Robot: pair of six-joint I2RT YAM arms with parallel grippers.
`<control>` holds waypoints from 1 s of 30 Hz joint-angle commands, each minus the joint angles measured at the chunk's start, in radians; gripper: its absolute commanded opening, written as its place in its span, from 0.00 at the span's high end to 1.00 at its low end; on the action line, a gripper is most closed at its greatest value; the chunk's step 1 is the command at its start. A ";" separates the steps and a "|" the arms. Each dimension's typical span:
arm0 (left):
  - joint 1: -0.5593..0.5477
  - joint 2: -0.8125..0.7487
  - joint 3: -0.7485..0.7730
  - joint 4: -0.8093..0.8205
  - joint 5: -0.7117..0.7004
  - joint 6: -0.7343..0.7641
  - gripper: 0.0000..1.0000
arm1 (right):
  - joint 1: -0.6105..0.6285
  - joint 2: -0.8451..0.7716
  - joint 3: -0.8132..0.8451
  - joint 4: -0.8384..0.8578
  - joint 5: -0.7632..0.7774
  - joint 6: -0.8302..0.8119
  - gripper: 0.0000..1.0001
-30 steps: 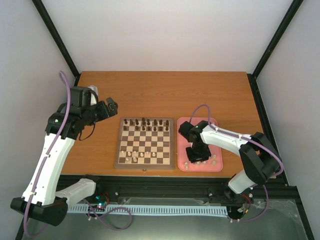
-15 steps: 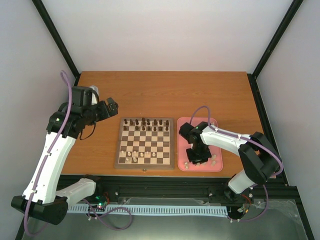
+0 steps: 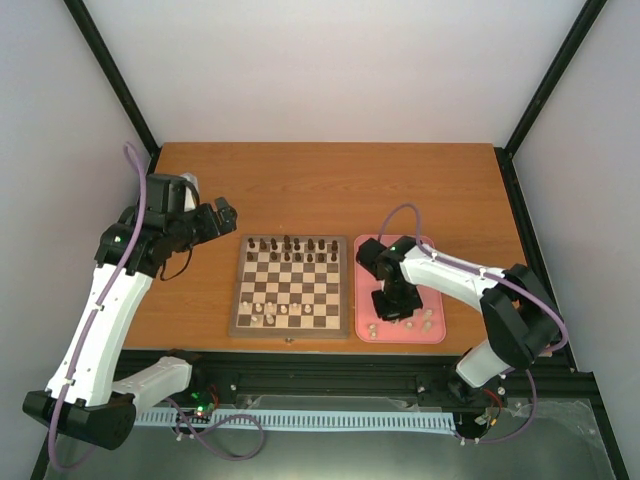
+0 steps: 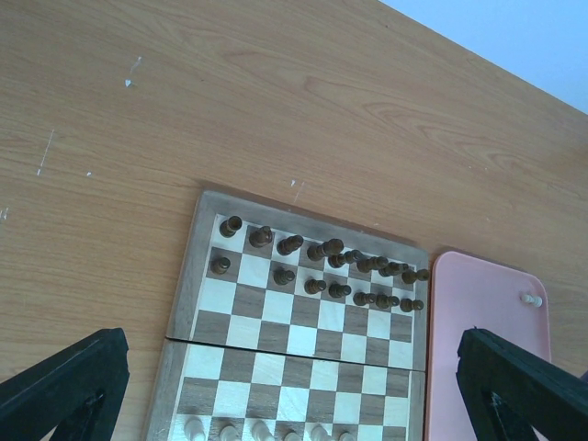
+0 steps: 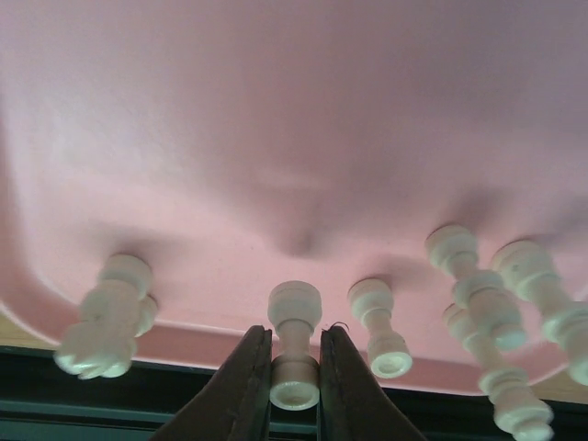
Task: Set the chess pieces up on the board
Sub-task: Pick up the chess piece from the storage box, then place the chess piece on the chessboard.
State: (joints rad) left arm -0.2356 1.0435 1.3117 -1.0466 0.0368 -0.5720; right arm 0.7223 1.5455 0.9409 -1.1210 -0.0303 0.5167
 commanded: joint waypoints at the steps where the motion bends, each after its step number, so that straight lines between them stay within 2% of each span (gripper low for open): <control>1: 0.007 -0.011 0.024 0.007 -0.001 0.002 0.00 | -0.006 -0.018 0.120 -0.089 0.082 -0.007 0.90; 10: 0.007 -0.026 0.090 -0.030 -0.012 0.001 0.00 | 0.030 0.085 0.478 -0.256 0.088 -0.066 0.90; 20: 0.007 -0.070 0.249 -0.086 -0.078 -0.012 0.00 | 0.243 0.389 1.028 -0.383 0.011 -0.100 0.90; 30: 0.007 -0.244 0.261 -0.051 -0.129 -0.046 0.00 | 0.389 0.699 1.473 -0.383 -0.089 -0.158 0.90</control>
State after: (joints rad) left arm -0.2356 0.8600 1.5383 -1.1004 -0.0643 -0.5949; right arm 1.0695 2.1658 2.2841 -1.4776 -0.0628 0.4000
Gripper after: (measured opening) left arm 0.997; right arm 0.123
